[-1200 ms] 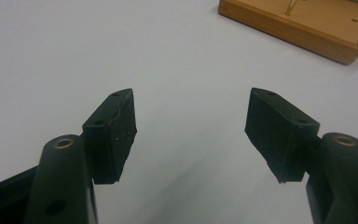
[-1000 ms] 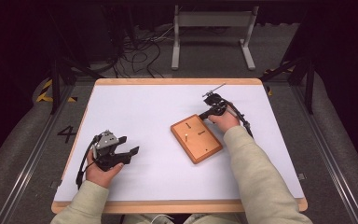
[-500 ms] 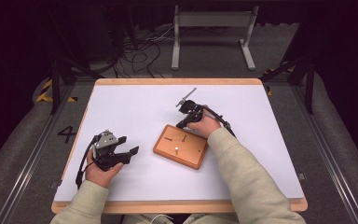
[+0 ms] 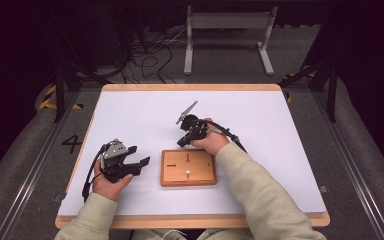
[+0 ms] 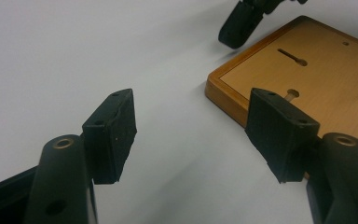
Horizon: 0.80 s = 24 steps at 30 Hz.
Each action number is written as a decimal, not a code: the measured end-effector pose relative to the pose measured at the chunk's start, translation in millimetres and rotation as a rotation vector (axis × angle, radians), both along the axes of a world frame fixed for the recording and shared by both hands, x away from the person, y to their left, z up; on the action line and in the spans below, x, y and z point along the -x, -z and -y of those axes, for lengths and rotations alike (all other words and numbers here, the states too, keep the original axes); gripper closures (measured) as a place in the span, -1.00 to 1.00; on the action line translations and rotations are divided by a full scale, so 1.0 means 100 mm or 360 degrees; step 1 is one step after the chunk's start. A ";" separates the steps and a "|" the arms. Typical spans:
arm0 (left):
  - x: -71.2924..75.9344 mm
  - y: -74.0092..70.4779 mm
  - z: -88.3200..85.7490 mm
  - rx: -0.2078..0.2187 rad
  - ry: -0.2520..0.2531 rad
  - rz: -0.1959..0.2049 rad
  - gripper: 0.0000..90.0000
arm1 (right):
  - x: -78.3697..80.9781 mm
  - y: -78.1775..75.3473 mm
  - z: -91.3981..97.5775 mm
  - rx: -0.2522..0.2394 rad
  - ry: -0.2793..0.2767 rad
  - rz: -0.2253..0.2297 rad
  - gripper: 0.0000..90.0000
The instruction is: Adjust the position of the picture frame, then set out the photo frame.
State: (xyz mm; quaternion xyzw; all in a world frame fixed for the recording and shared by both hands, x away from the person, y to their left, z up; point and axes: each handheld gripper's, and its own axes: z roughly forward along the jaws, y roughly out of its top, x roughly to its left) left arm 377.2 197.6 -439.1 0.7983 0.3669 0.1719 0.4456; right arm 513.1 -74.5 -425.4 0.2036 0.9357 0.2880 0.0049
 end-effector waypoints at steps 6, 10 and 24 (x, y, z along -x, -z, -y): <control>0.02 -0.03 0.02 0.0006 0.0016 0.0014 -0.25 | 0.10 -0.24 0.27 -0.0103 0.0153 0.0154 0.61; 0.03 -0.05 0.05 0.0009 0.0040 0.0023 -0.25 | 0.21 -0.40 0.48 -0.0176 0.0219 0.0224 0.52; 0.10 -0.09 0.14 0.0030 0.0132 0.0013 -0.24 | 0.49 -0.53 0.87 -0.0308 0.0322 0.0266 0.13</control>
